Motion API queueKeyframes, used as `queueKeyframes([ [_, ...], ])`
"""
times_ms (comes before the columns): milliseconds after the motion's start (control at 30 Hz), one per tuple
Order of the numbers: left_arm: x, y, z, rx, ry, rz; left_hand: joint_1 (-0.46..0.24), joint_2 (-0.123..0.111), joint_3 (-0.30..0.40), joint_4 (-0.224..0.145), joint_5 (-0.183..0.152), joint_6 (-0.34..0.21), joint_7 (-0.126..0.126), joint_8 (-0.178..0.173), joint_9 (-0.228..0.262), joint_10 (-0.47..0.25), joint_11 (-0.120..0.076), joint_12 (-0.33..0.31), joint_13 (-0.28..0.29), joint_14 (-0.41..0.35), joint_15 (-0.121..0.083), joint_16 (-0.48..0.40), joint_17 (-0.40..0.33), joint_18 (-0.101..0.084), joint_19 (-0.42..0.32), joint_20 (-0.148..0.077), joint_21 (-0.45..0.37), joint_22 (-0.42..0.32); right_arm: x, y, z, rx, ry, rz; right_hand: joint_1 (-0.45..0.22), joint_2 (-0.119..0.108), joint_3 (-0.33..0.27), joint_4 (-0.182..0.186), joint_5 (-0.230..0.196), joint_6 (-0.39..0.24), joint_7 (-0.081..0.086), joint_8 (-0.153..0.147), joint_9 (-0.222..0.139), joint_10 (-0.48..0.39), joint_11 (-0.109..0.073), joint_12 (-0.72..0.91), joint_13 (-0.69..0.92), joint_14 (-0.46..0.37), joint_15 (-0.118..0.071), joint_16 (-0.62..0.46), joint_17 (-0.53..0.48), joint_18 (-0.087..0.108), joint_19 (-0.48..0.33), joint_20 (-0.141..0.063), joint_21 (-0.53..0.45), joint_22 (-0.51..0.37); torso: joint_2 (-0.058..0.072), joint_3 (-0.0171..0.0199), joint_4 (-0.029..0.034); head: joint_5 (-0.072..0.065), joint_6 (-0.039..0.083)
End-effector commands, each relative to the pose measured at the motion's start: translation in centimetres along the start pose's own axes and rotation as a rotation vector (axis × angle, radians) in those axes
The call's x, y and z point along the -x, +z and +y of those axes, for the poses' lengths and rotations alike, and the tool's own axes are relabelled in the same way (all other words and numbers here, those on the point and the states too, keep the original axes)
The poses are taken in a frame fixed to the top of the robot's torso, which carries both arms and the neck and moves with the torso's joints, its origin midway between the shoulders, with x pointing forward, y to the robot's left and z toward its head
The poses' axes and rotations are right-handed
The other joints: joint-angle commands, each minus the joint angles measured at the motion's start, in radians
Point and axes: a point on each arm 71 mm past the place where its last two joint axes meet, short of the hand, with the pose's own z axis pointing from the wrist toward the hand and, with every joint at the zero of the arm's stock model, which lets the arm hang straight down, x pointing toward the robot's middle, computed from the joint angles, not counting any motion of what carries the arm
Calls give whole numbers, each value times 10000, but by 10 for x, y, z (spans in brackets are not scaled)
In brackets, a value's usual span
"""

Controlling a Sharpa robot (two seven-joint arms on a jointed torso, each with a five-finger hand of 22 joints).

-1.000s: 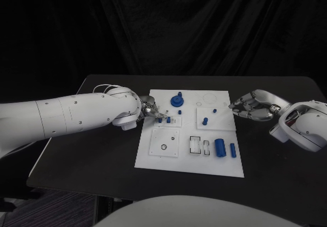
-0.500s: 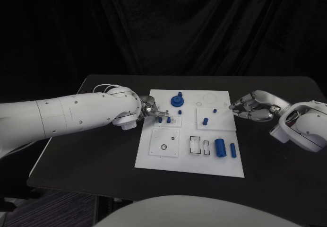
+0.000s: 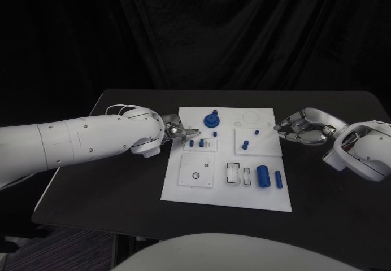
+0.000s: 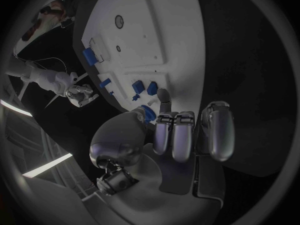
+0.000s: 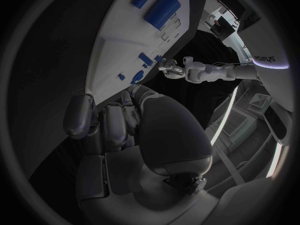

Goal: Assemble the parts on the task board

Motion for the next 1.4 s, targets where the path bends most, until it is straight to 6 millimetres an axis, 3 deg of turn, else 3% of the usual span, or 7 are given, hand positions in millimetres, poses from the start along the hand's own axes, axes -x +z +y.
queueKeyframes([
  [33,10,-4,-2,-655,-285,-1395,160,59,-297,-2,-18,-211,-5,518,397,1041,-77,36,2634,1040,-50,26,2635,-1,48,-59,57,1522,1,-1,1,186,-29,-306,46,-13,69,-16,68,53,1,55,5,14,-1,24,25,16,28,24,23,161,-18,0,5,319,-7,1,4,-16,2],
  [533,30,-14,-12,-3128,-778,-3900,2719,-88,-776,-347,1998,-1636,160,720,247,1041,97,36,2634,1040,144,26,2635,126,-427,98,-582,1387,3,-3,1,284,-52,-470,41,-13,73,-18,73,63,0,61,6,15,-2,25,23,17,27,26,26,160,-16,-1,7,321,-3,5,18,-84,2],
  [700,30,-14,-18,-3632,-542,-3570,4077,-370,-687,-479,1873,-2534,582,241,119,954,484,-75,2576,1040,528,26,2635,268,-1154,406,-1285,1312,3,-3,1,313,-59,-518,38,-13,75,-19,76,68,-1,64,7,29,-3,35,43,20,26,33,36,158,-11,-1,16,327,-7,10,-4,-105,2],
  [867,34,-13,-28,-4398,-159,-3019,4886,-461,-649,-504,1695,-3216,956,75,55,-683,898,-1739,1756,-93,948,-671,1629,447,-2417,745,-2329,1210,3,-3,2,348,-65,-561,35,-13,78,-20,80,75,-2,67,8,36,-4,41,52,25,25,42,51,152,0,-2,38,341,0,0,2,-114,2],
  [933,36,-14,-33,-4842,-18,-2917,5786,-547,-359,-877,1565,-3753,1215,-101,-96,-4442,1184,-5221,99,-2552,1219,-2019,-50,613,-3662,914,-3430,862,3,-3,2,360,-59,-578,35,-13,78,-20,80,75,-2,67,8,36,-4,41,52,25,25,42,51,152,0,-2,38,341,2,-1,-4,-116,2],
  [1067,38,-12,-44,-5838,291,-2753,6848,-714,271,-1284,1880,-3828,1331,36,-260,-6459,1329,-7206,-1071,-3840,1397,-2577,-831,622,-4135,1064,-3594,812,3,-2,2,384,-44,-593,32,-15,80,-22,83,81,-4,71,9,45,-5,48,63,30,24,52,66,150,6,-2,49,348,-4,-5,-17,-110,2],
  [1400,36,-3,-61,-7023,2997,-2646,7613,-1534,1544,-1720,682,-5498,1422,56,-888,-9040,1713,-9204,-2576,-1213,1460,-1372,91,58,-899,1377,7,1839,3,-1,4,440,-33,-574,27,-25,99,-44,129,92,-11,76,9,106,-14,93,138,61,15,109,152,135,44,-8,113,391,17,-1,0,-184,2],
])
